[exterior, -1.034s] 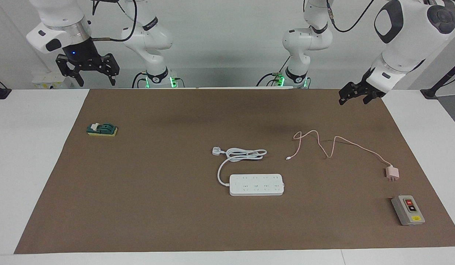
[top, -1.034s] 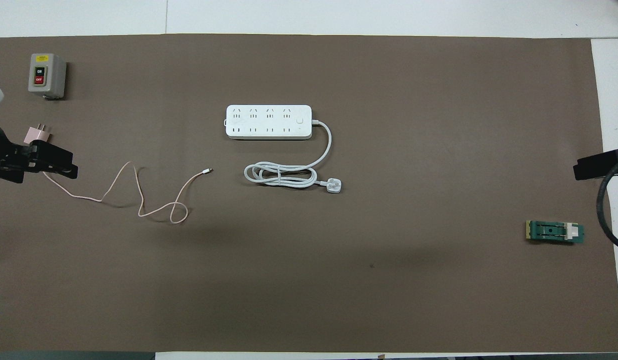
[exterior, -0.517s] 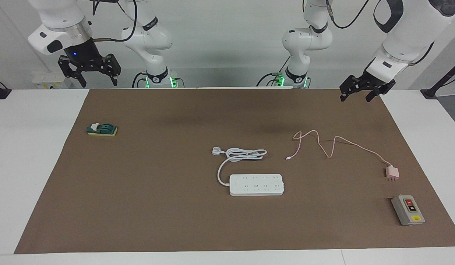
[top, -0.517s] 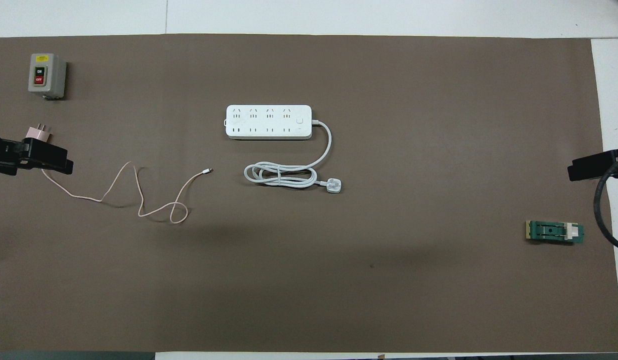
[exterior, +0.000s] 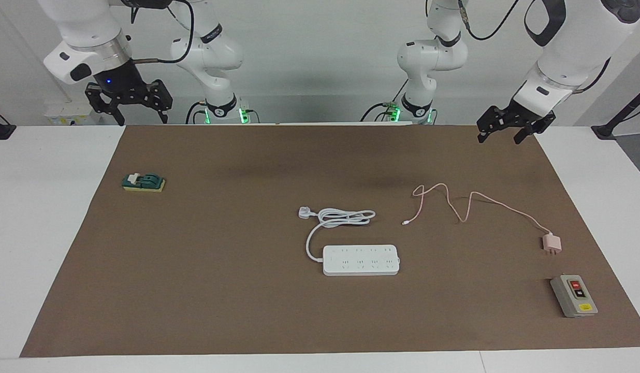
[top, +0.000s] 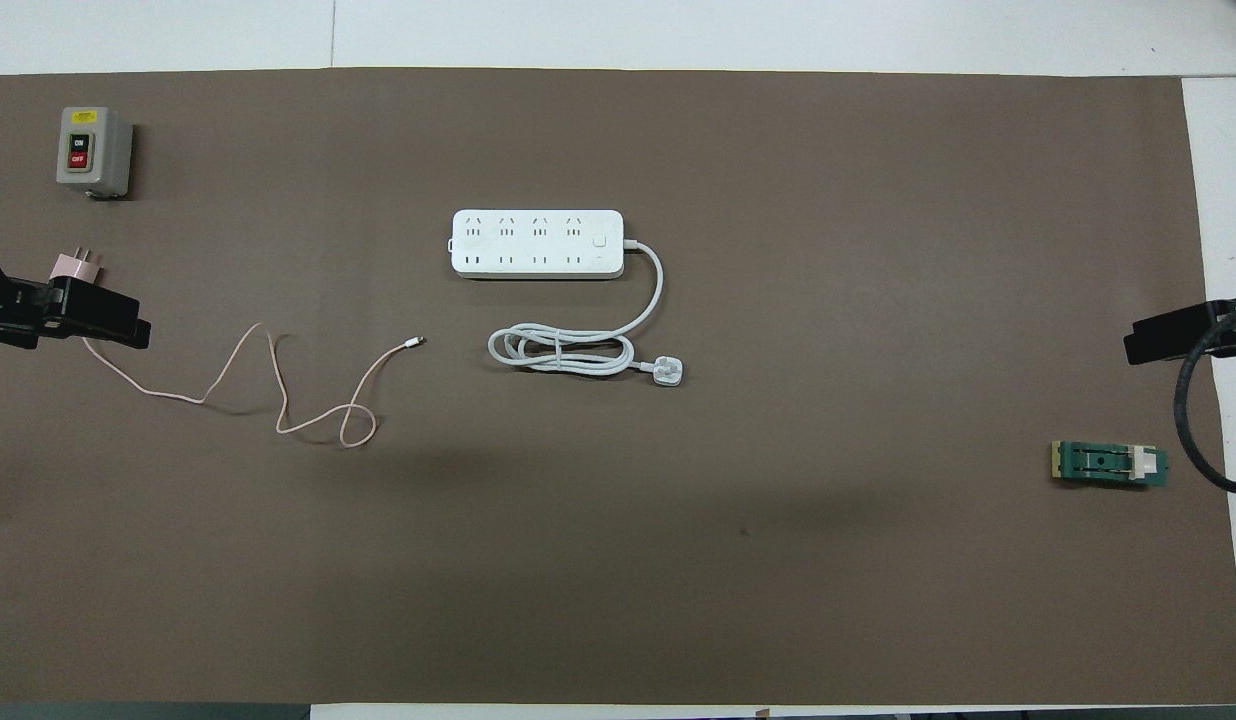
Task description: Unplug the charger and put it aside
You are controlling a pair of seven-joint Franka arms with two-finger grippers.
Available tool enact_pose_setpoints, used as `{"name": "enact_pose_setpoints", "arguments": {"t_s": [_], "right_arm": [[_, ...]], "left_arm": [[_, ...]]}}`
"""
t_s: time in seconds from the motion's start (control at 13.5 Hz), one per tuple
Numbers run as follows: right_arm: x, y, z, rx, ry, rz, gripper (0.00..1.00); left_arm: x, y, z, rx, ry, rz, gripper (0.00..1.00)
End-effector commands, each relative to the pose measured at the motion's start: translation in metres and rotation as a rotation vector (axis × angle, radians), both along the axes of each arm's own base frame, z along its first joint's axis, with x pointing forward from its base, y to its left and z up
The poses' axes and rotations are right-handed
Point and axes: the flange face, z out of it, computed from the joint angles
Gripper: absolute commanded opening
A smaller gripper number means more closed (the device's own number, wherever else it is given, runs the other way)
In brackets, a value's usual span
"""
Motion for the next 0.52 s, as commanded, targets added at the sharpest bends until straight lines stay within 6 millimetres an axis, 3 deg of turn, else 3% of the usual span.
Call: {"name": "enact_pose_setpoints", "arguments": {"t_s": [0.0, 0.44], "right_arm": [[-0.003, 0.004, -0.002, 0.016, -0.003, -0.031, 1.00], [-0.001, 0.013, -0.002, 0.036, -0.008, -0.018, 1.00]], "left_arm": [[0.002, -0.001, 0.001, 0.014, -0.012, -0.018, 1.00], [0.002, -0.001, 0.000, 0.014, -0.011, -0.018, 1.00]]}}
